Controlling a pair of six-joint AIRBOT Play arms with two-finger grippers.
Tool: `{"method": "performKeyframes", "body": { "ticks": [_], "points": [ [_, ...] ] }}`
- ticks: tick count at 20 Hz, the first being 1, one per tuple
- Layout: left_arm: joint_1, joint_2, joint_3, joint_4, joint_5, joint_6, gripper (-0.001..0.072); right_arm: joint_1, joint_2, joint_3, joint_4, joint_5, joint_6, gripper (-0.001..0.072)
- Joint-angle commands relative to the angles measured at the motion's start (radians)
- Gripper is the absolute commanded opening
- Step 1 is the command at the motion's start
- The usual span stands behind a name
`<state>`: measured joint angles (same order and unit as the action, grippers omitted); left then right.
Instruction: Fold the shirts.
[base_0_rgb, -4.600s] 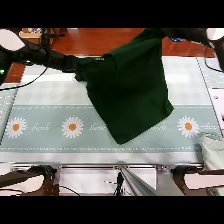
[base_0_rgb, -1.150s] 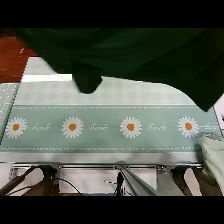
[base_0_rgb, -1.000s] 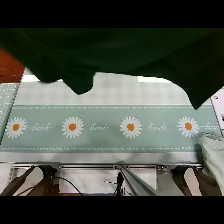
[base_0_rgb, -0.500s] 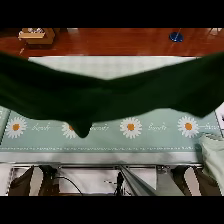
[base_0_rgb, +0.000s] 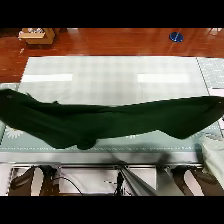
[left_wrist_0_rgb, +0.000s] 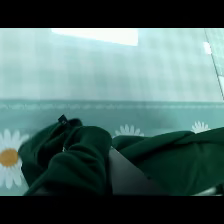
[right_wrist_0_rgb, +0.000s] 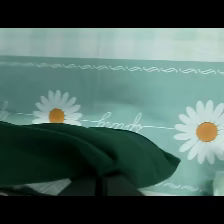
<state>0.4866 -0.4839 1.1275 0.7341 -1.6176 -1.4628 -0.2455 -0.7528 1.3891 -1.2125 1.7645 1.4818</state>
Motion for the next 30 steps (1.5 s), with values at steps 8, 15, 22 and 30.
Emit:
{"method": "performKeyframes", "body": {
  "ticks": [8, 15, 22, 30],
  "points": [
    [-0.116, -0.087, -0.393, 0.003, 0.347, 0.149, 0.0041, 0.081, -0.425, -0.024, -0.024, -0.278, -0.069, 0.0016],
    [-0.307, -0.332, -0.400, 0.003, 0.543, 0.225, 0.0041, 0.081, -0.658, -0.024, 0.114, -0.439, -0.160, 0.0016],
    [-0.441, -0.658, -0.399, 0.003, 0.594, 0.274, 0.0041, 0.081, -0.795, -0.024, 0.113, -0.646, -0.160, 0.0016],
    [-0.441, -0.702, -0.360, -0.001, 0.724, 0.291, 0.0041, 0.081, -0.801, -0.024, 0.166, -0.843, -0.159, 0.0017]
  ]
}}
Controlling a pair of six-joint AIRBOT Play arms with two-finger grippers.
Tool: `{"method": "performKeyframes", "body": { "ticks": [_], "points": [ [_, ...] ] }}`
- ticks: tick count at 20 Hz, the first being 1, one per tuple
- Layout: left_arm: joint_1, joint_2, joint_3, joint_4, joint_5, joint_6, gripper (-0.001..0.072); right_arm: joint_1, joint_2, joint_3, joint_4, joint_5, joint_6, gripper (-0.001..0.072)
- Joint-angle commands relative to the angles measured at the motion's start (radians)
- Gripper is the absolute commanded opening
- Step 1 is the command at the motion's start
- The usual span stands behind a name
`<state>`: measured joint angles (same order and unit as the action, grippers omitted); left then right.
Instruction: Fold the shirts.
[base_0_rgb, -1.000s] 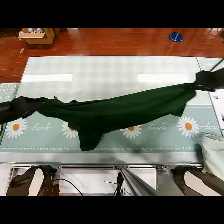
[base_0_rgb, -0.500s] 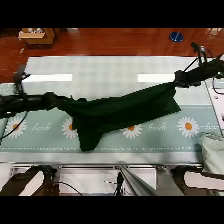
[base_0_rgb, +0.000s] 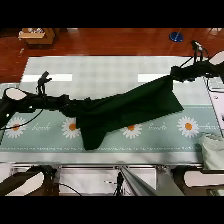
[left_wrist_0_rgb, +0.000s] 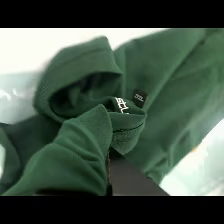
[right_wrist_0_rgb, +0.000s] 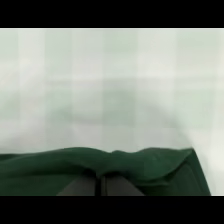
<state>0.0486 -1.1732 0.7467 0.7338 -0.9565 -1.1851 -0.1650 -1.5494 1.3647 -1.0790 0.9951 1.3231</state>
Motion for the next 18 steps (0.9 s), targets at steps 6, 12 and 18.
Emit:
{"method": "performKeyframes", "body": {
  "ticks": [6, 12, 18],
  "points": [
    [-0.003, -0.012, 0.039, -0.034, 0.233, 0.014, 0.0042, 0.001, -0.005, 0.000, 0.057, -0.104, 0.000, 0.0017],
    [-0.003, -0.019, 0.039, -0.034, 0.256, 0.014, 0.0041, -0.015, -0.001, 0.003, 0.044, 0.028, -0.003, 0.0391],
    [-0.003, -0.019, 0.039, -0.034, 0.246, 0.014, 0.0042, -0.177, 0.006, -0.018, -0.021, 0.290, -0.072, 0.0480]
  ]
}}
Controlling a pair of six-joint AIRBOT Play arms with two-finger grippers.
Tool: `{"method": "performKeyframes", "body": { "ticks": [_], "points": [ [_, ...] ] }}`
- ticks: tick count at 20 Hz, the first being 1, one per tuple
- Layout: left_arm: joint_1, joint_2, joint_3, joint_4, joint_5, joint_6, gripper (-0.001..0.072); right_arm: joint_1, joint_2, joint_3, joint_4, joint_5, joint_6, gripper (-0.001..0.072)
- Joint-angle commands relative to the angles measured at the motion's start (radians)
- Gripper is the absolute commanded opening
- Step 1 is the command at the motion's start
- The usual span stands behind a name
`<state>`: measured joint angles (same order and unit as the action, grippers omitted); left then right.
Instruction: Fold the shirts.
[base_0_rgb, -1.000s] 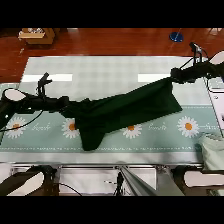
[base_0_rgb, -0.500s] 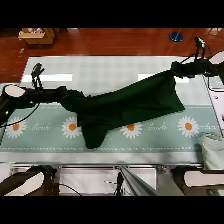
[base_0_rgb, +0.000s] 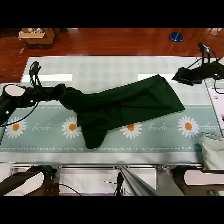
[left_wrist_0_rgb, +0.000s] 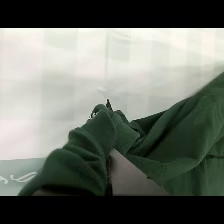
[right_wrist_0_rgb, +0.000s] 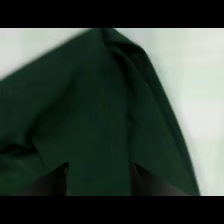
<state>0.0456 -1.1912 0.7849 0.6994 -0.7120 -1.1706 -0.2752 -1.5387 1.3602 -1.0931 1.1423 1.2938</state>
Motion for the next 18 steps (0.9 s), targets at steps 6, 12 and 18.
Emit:
{"method": "performKeyframes", "body": {
  "ticks": [6, 12, 18],
  "points": [
    [0.000, -0.002, 0.001, 0.000, 0.001, 0.000, 0.0041, -0.110, -0.010, -0.189, 0.092, 0.130, -0.093, 0.0481],
    [0.000, -0.002, 0.001, 0.000, 0.001, 0.000, 0.0041, -0.107, -0.038, -0.259, 0.194, 0.060, -0.110, 0.0481],
    [0.000, -0.002, 0.001, 0.000, -0.006, 0.000, 0.0042, -0.096, -0.058, -0.261, 0.166, 0.045, -0.109, 0.0480]
  ]
}}
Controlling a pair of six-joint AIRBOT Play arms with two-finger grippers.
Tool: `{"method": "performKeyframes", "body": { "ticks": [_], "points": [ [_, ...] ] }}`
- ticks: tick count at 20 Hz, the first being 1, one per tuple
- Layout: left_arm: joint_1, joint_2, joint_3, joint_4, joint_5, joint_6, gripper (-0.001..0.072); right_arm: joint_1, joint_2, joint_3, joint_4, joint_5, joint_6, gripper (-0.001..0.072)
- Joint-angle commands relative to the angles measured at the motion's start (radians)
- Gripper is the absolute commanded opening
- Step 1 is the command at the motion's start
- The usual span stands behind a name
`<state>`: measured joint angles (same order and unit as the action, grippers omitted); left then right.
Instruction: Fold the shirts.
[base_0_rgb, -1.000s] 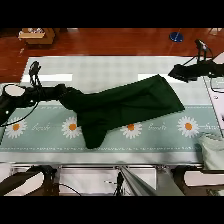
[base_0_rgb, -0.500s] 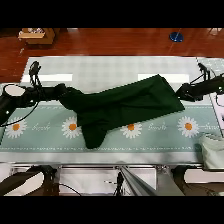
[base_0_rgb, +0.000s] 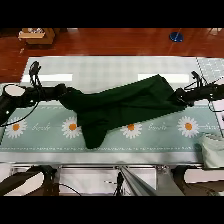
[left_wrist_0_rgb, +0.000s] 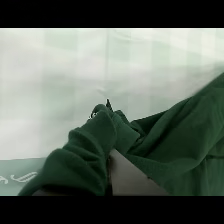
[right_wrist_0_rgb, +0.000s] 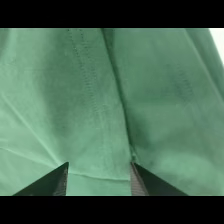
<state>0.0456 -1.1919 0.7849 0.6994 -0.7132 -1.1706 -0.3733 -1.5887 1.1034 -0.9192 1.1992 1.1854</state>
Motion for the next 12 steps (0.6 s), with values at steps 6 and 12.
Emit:
{"method": "performKeyframes", "body": {
  "ticks": [6, 12],
  "points": [
    [0.000, -0.001, 0.001, 0.000, -0.005, 0.000, 0.0041, 0.002, -0.008, -0.004, -0.027, -0.016, 0.007, 0.0479],
    [0.000, -0.001, 0.001, 0.000, -0.004, 0.000, 0.0041, 0.096, -0.025, -0.040, -0.032, -0.058, 0.017, 0.0342]
  ]
}}
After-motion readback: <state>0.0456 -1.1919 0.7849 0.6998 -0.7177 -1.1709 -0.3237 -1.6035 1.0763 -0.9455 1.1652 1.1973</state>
